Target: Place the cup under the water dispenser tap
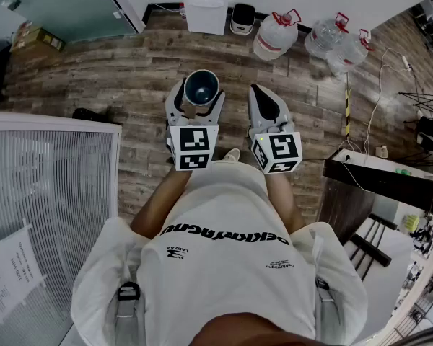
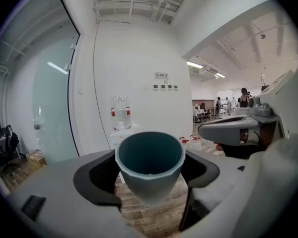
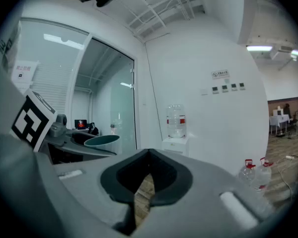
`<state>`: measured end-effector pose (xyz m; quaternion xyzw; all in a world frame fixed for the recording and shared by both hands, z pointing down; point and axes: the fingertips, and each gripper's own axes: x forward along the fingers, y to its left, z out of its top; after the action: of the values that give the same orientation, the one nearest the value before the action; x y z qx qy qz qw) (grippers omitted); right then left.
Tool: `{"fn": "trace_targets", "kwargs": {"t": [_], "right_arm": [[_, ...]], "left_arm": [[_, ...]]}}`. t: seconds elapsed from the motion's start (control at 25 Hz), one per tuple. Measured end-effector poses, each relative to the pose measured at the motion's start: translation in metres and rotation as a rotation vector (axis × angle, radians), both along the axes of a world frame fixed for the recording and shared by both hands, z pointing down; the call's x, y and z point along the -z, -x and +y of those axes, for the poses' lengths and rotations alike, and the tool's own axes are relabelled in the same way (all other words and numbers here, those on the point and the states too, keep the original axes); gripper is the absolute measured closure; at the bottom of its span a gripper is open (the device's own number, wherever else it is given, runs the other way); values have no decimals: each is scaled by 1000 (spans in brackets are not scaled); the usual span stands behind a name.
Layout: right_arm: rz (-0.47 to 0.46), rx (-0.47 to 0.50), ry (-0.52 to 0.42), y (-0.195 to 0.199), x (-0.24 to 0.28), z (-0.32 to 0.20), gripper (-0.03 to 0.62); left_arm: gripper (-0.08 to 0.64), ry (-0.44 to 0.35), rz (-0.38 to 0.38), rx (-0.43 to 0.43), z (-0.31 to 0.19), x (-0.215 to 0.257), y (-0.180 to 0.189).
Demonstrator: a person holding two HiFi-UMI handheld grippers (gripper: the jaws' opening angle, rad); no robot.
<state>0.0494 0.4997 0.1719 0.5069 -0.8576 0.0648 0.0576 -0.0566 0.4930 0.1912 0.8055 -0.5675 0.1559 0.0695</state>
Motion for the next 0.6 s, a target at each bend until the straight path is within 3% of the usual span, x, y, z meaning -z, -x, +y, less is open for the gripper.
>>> {"fn": "trace_targets", "kwargs": {"t": [0.28,0.6], "right_arm": [[-99,57,93,-12,-17,-11,592],[-123,91,94,-43,-30,-27,592]], "left_arm": [[195,-2,10,5,-8,-4,-13],[195,0,22,10,-23,-15,-43]]}}
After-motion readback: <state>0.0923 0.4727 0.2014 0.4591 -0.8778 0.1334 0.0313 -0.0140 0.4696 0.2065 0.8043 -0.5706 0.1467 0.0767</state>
